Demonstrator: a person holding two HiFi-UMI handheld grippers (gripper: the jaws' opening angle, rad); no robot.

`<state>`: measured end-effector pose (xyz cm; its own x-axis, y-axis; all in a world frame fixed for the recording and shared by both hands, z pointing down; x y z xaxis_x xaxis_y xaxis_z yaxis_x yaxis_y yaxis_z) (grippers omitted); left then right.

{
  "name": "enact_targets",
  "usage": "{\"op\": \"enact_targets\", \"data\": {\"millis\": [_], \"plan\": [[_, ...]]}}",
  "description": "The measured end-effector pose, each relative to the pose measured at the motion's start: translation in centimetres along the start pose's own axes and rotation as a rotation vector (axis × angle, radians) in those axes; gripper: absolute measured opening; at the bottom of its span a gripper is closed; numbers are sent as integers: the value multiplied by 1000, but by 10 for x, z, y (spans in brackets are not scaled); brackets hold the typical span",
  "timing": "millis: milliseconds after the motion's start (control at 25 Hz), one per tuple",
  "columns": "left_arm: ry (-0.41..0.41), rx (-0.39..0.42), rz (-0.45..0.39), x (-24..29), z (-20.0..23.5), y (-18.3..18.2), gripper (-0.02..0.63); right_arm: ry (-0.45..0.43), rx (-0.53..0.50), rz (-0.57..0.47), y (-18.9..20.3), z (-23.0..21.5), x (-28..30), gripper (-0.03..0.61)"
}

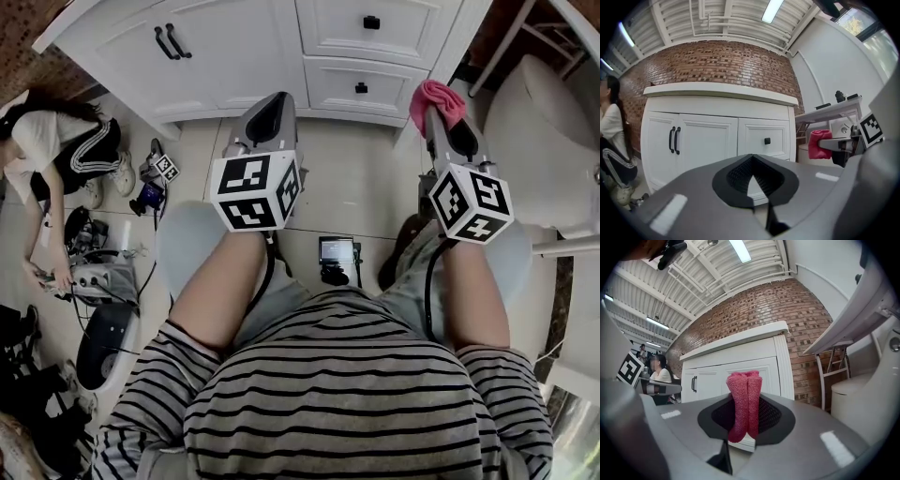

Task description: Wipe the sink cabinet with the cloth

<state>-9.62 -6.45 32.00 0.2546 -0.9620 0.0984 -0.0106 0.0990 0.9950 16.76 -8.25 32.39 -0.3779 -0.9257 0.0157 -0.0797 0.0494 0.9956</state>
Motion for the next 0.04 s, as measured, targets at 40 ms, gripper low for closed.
{"op": "enact_targets", "data": {"millis": [40], "plan": [[-2,-3,5,-1,1,2,-6,3,1,4,2,0,-1,94]]}}
Point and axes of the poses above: the fingertips, and each gripper's own axes: x forward along the fingers, z to its left, y out of its underside, the point moved 6 cm from there along -x, backward along the fingers, and after that the axes turned 1 degree about z, right-handed, at the moved point
